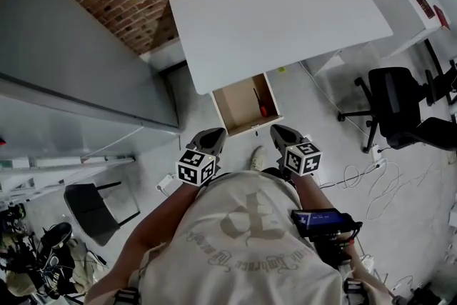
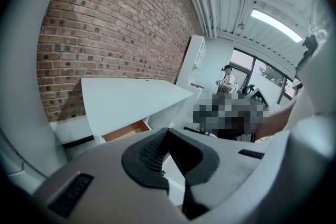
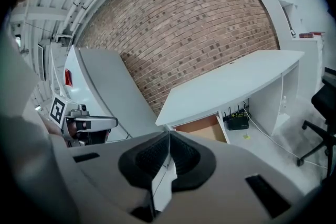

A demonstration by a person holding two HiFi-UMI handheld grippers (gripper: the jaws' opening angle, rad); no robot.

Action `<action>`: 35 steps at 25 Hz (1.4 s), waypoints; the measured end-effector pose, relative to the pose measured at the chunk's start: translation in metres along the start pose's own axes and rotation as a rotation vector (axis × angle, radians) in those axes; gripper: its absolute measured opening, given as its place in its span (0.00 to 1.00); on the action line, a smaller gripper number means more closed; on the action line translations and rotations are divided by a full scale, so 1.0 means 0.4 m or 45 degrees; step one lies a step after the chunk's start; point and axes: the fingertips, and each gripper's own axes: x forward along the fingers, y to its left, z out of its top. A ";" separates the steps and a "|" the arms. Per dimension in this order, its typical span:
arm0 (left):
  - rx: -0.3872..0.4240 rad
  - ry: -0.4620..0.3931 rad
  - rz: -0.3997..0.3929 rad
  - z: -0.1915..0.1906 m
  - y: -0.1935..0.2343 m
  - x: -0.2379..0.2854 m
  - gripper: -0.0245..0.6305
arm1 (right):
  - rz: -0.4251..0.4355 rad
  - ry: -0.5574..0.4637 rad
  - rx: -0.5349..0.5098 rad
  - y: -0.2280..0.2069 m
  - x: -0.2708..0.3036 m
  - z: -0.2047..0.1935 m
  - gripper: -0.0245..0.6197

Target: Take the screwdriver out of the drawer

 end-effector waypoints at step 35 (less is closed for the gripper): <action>-0.083 0.097 0.177 0.005 -0.050 0.116 0.07 | 0.168 0.121 0.023 -0.183 0.118 0.064 0.08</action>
